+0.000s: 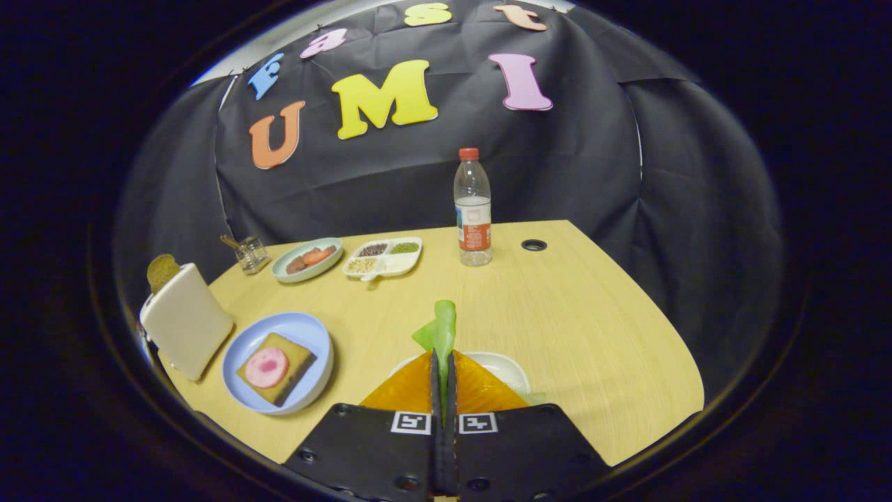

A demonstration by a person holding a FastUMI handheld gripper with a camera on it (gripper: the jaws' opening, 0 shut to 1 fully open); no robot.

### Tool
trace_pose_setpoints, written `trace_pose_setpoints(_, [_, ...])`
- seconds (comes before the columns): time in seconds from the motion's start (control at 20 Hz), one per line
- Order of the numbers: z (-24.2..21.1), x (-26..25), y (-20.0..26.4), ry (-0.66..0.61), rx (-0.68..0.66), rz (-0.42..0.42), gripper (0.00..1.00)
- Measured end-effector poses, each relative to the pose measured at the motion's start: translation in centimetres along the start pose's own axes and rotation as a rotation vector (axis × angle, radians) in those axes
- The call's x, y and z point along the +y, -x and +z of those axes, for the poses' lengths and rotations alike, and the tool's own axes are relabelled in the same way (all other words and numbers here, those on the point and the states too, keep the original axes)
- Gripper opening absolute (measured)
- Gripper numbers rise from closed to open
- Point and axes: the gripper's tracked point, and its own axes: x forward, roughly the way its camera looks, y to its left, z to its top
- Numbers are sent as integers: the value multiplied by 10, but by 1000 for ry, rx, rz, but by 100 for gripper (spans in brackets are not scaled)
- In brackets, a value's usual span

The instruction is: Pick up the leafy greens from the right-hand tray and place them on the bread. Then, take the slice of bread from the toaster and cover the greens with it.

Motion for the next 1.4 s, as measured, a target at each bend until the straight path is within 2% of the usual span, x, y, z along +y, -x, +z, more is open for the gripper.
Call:
trace_pose_setpoints(0.2, [19,36,17,-15,-40,51,0])
trace_pose_setpoints(0.45, [32,109,29,-31,-75,135,0])
trace_pose_setpoints(0.7, [21,156,0,31,-68,97,0])
trace_pose_setpoints(1.0, [2,174,-23,150,-71,-21,0])
trace_pose_setpoints(1.1, [-5,183,-26,153,-73,-39,0])
trace_pose_setpoints(1.4, [-17,227,-30,20,-48,52,2])
